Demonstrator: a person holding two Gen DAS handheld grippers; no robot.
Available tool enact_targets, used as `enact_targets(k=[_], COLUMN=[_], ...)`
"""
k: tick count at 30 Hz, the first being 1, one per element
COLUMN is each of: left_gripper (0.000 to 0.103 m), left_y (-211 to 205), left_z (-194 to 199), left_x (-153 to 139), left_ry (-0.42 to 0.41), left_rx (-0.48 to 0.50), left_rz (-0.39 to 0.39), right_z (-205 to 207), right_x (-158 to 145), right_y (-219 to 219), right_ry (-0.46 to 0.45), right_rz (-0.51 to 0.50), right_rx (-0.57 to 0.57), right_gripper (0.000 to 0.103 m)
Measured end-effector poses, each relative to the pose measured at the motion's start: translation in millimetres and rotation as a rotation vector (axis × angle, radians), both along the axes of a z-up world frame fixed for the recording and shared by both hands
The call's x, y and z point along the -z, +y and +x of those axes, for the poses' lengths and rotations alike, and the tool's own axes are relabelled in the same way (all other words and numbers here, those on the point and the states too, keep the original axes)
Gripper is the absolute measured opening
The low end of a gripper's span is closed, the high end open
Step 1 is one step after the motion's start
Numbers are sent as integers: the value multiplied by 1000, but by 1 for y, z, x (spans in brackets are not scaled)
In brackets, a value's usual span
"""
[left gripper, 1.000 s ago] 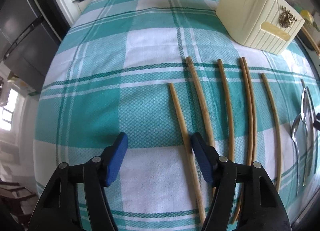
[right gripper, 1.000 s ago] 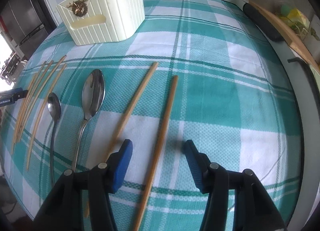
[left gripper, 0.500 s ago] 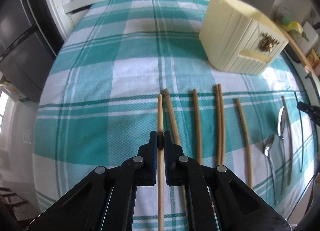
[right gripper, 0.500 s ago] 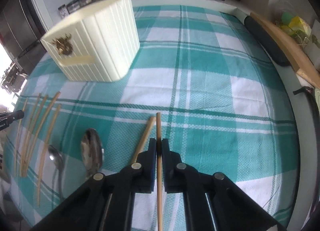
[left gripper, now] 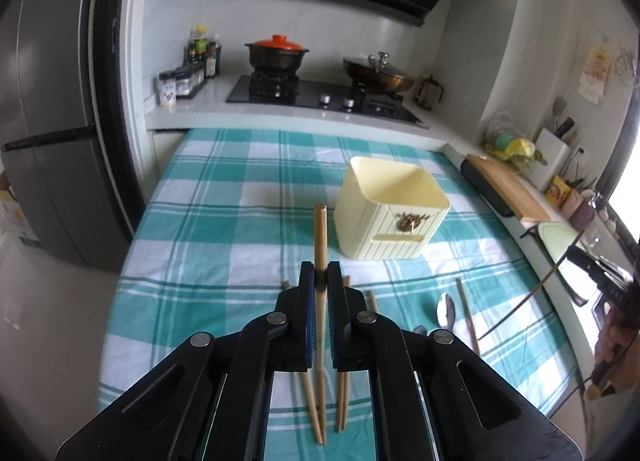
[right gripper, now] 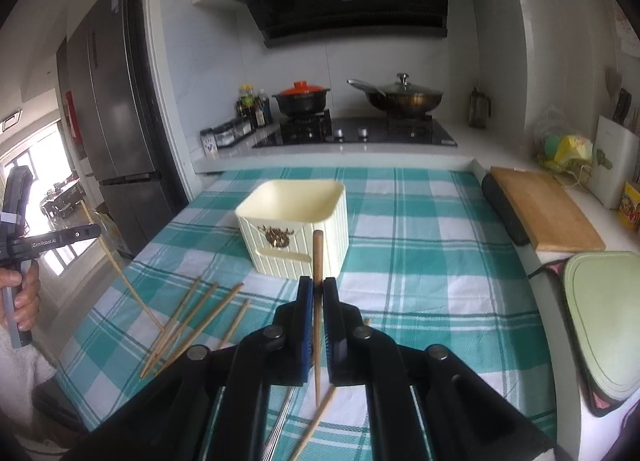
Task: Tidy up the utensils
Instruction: 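Lift the left tool's chopstick into the cream holder and open while the right tool does likewise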
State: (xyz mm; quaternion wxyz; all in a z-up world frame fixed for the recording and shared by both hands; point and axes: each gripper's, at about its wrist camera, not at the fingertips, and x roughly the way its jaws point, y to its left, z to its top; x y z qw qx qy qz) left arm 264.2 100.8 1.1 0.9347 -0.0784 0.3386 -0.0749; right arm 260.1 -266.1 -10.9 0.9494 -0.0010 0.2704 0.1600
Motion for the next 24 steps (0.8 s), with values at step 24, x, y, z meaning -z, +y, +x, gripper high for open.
enact_targets(k=[24], left_gripper=[4], left_y=[-69], left_z=[154], left_x=[-87], left_ry=[-201], left_rx=[-40], left_rz=[-83], right_z=[152], right_x=[-82], right_y=[58], right_ry=[-263], right_rz=[83], right_rx=[17], right_gripper=[5])
